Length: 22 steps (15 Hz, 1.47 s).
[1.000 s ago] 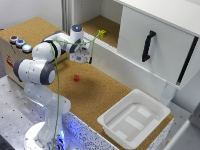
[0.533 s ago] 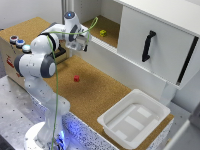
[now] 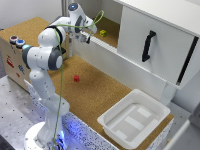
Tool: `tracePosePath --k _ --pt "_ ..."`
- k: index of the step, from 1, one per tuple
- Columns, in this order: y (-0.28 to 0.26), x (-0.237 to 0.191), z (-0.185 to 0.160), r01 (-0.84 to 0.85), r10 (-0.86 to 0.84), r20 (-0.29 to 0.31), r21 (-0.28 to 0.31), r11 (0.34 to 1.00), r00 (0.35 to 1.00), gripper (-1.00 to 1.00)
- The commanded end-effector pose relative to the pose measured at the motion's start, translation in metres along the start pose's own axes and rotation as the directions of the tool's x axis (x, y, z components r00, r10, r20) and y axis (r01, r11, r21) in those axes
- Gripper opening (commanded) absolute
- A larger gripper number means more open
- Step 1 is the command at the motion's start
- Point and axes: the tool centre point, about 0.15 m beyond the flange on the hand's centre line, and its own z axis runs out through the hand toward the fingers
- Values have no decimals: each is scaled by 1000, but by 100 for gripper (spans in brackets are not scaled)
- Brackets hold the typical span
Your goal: Go towards the yellow block and lift it
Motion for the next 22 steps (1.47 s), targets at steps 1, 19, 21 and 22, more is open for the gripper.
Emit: tracePosePath --k 1,19,21,22 --pt "23 43 46 -23 27 37 -107 994 999 100" --pt "48 67 89 5 3 66 -114 993 998 -100" --pt "46 68 89 11 -4 61 -113 993 998 -100" --pt "46 68 88 12 -6 56 -114 993 998 -100"
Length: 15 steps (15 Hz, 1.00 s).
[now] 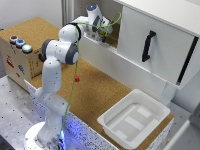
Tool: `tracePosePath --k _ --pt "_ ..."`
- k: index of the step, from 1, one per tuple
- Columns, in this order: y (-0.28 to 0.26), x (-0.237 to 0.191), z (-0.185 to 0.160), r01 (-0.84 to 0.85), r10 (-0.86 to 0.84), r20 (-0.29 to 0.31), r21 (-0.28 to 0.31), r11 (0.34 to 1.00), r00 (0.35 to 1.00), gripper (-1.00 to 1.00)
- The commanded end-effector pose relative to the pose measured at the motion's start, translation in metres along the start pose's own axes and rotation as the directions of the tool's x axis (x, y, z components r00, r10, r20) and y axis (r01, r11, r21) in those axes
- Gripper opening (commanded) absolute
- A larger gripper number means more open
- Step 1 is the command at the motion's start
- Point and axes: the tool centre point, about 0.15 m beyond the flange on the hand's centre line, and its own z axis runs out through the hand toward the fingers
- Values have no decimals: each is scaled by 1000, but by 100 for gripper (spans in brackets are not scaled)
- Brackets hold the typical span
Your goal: Go towards the yellow block and lift it
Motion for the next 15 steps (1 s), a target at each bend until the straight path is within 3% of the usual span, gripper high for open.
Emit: tracePosePath --k 1,9,15 --pt "-5 18 13 37 -35 28 -65 997 999 -100" --pt "-18 -7 -29 49 -50 -38 -41 998 998 -100" --pt "-43 -49 -90 135 -129 -104 54 989 986 -100"
